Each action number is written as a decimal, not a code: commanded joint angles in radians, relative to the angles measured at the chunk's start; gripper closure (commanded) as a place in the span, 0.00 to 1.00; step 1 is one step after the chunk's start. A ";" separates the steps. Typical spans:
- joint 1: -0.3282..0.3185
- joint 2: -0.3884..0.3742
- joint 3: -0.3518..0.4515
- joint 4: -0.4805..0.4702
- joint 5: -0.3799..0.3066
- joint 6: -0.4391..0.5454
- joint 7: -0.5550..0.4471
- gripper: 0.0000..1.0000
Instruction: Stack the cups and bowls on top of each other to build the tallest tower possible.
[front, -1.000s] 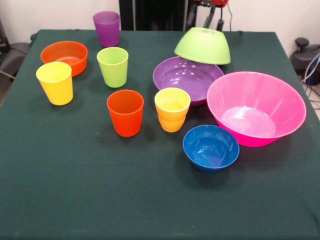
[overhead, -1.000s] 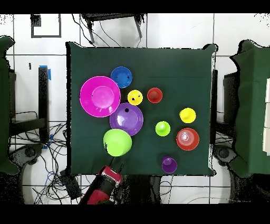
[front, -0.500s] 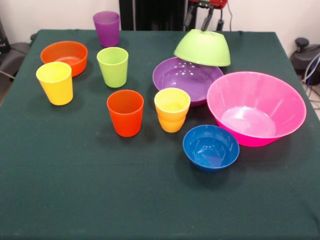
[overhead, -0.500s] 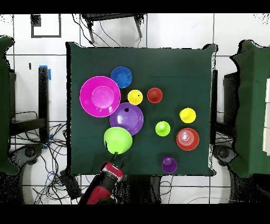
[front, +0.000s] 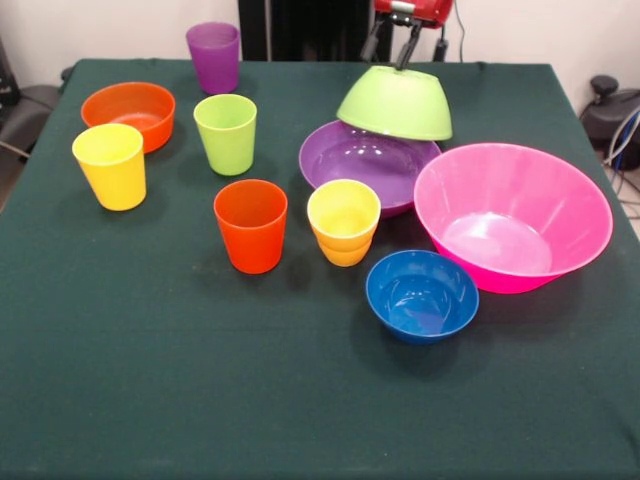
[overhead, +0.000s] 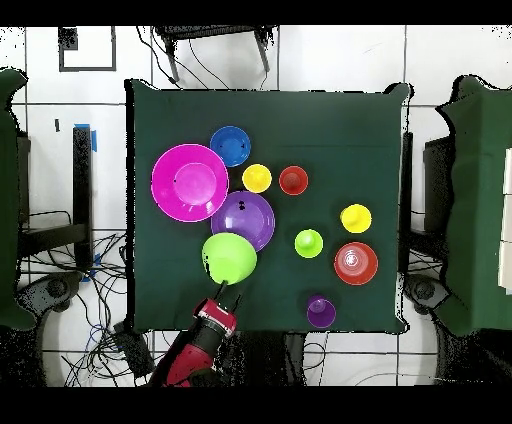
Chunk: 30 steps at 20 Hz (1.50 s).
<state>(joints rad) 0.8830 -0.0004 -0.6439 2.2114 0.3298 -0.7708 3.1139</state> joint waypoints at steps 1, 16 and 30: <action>0.015 0.049 0.117 -0.181 0.049 0.016 -0.035 0.00; 0.013 -0.109 0.102 -0.086 -0.073 0.090 -0.045 0.00; 0.058 -0.021 0.181 -0.080 0.005 0.010 0.028 0.00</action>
<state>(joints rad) 0.9167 -0.1108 -0.6377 2.2114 0.2945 -0.7703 3.1139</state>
